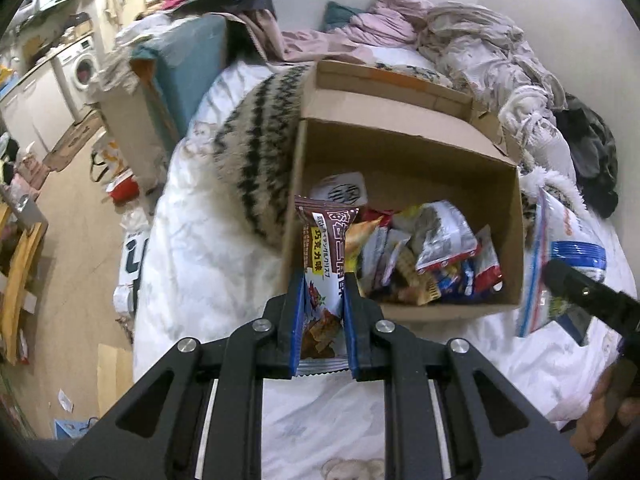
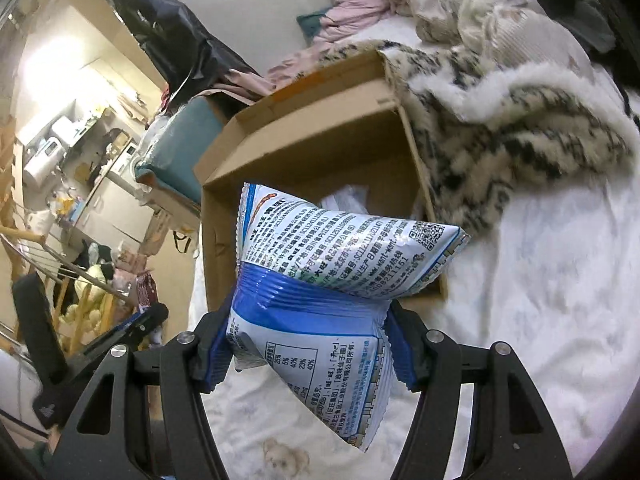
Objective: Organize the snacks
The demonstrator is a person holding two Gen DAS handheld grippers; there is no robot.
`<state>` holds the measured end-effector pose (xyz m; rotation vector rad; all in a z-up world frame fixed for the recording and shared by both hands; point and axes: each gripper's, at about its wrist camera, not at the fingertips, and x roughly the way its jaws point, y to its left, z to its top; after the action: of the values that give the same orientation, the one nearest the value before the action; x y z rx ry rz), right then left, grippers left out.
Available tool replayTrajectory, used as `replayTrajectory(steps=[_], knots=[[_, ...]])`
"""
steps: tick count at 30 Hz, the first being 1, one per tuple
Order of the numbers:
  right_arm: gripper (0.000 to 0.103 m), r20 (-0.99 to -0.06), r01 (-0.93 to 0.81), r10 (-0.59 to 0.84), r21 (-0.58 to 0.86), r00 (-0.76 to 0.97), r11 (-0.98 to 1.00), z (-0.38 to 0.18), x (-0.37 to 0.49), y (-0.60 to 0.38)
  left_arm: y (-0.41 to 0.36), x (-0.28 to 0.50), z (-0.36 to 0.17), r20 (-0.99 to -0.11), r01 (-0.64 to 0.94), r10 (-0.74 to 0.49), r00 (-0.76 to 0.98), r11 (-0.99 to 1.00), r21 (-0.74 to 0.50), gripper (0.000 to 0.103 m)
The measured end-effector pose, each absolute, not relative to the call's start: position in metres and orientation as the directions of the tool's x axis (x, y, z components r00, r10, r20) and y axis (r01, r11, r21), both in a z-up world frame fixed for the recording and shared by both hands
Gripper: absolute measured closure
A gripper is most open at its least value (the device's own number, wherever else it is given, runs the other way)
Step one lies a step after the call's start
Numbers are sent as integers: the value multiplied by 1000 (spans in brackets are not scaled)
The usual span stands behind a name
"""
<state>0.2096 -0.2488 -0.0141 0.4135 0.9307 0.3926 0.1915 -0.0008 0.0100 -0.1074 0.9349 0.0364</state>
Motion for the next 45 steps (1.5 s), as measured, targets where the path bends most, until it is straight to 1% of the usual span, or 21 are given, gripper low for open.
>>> replayTrajectory(steps=[5, 8, 12, 19, 20, 21, 22, 23, 24, 25, 26, 27, 28, 30, 33, 36, 38, 42, 45], knots=[[36, -684, -194, 487, 462, 543, 866, -13, 234, -238, -26, 223, 4, -815, -6, -39, 578, 999, -52, 88], [35, -721, -162, 456, 441, 521, 883, -24, 259, -240, -41, 239, -4, -825, 19, -39, 565, 999, -34, 88], [35, -779, -126, 377, 366, 500, 922, -39, 283, -239, -59, 256, -18, -839, 44, -36, 544, 999, -15, 88], [34, -786, -101, 414, 416, 459, 903, -48, 301, -242, -72, 273, -37, -855, 55, -31, 517, 998, -3, 88], [34, -787, -95, 415, 421, 456, 902, -50, 304, -243, -73, 274, -38, -857, 56, -28, 514, 998, 1, 86], [34, -790, -84, 408, 418, 458, 904, -52, 306, -244, -74, 275, -40, -859, 59, -32, 512, 998, -1, 82], [33, -792, -71, 401, 417, 460, 906, -54, 307, -246, -75, 275, -41, -860, 60, -31, 509, 998, -1, 70], [32, -791, -61, 404, 425, 459, 903, -56, 307, -249, -75, 274, -41, -859, 58, -29, 512, 998, 0, 62], [31, -788, -51, 413, 440, 456, 896, -57, 308, -252, -76, 273, -40, -855, 57, -30, 518, 998, 0, 44], [25, -787, -44, 421, 451, 451, 891, -57, 307, -254, -76, 270, -38, -847, 55, -28, 532, 998, 2, 29], [21, -786, -37, 422, 456, 451, 889, -55, 306, -255, -76, 267, -34, -837, 53, -25, 547, 999, 4, 25], [11, -778, -35, 426, 463, 461, 886, -53, 304, -258, -74, 262, -30, -825, 52, -25, 565, 999, 5, 23], [5, -766, -45, 435, 472, 472, 880, -51, 303, -260, -73, 258, -27, -817, 48, -23, 576, 999, 6, 23], [1, -758, -49, 432, 470, 488, 881, -45, 299, -264, -67, 249, -23, -817, 26, -23, 577, 1000, -10, 23], [1, -726, -86, 451, 481, 519, 873, -29, 284, -268, -58, 233, -14, -813, 21, -45, 580, 999, -40, 23], [0, -703, -93, 437, 471, 561, 877, -10, 265, -269, -48, 217, -1, -795, 4, -24, 607, 1000, -26, 23], [0, -698, -91, 427, 464, 575, 881, 1, 253, -267, -38, 205, 7, -789, -9, -33, 613, 999, -49, 21], [0, -686, -116, 387, 407, 616, 906, 21, 212, -263, -18, 174, 26, -757, -30, -38, 652, 997, -76, 8], [0, -666, -134, 361, 367, 652, 921, 33, 182, -261, -7, 149, 38, -725, -39, -33, 688, 996, -83, 1]])
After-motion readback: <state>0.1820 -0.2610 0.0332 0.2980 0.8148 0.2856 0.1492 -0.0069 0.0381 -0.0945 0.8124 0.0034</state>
